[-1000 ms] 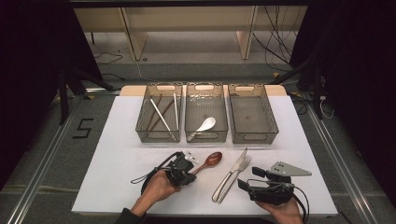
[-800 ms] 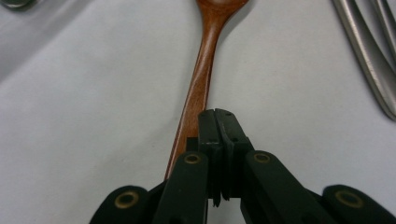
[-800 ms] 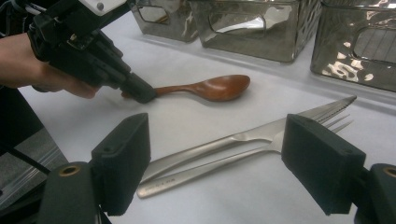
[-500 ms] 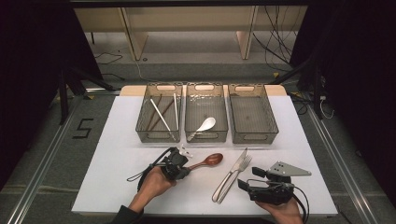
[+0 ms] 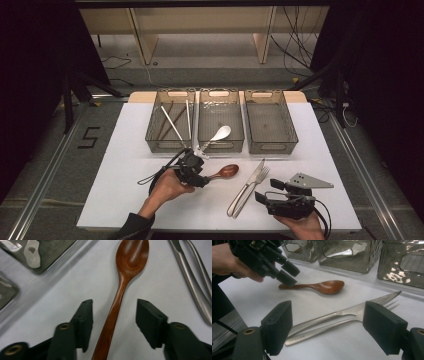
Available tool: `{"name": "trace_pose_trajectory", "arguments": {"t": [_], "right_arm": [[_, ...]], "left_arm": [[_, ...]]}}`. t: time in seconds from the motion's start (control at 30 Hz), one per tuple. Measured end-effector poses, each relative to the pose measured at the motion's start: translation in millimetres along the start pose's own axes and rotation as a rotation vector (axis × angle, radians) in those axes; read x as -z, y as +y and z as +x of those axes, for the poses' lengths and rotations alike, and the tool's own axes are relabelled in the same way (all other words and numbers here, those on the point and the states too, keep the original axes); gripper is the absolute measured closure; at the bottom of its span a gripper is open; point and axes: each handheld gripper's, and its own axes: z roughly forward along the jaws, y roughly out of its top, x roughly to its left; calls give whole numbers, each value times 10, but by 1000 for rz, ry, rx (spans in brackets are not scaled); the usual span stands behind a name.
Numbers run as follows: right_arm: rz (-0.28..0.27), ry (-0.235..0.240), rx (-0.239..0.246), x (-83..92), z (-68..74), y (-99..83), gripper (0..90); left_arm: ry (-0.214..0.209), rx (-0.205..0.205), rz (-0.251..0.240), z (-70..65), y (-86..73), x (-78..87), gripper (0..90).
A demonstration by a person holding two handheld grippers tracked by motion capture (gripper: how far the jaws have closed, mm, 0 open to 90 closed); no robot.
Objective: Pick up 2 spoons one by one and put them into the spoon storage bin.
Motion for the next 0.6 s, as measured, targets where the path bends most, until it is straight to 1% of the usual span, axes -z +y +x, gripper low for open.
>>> {"name": "trace_pose_trajectory", "arguments": {"t": [0.07, 0.17, 0.2, 0.33, 0.4, 0.5, 0.6], "right_arm": [[-1, 0, 1, 0, -2, -1, 247], [0, -1, -2, 0, -3, -5, 246], [0, 0, 1, 0, -4, -5, 247], [-1, 1, 3, -1, -4, -5, 247], [1, 1, 0, -1, -2, -5, 247], [0, 2, -1, -2, -2, -5, 247], [1, 2, -4, 0, -5, -5, 247]], "left_arm": [[2, -2, 19, -3, 26, -56, 391], [1, -16, 52, -1, 45, -119, 366], [1, -13, 56, -4, 49, -138, 360], [2, -23, 79, 12, 67, -183, 362], [1, -32, 82, 14, 77, -197, 389], [-16, -56, 101, 13, 101, -210, 453], [-20, -65, 113, 13, 119, -227, 527]]}}
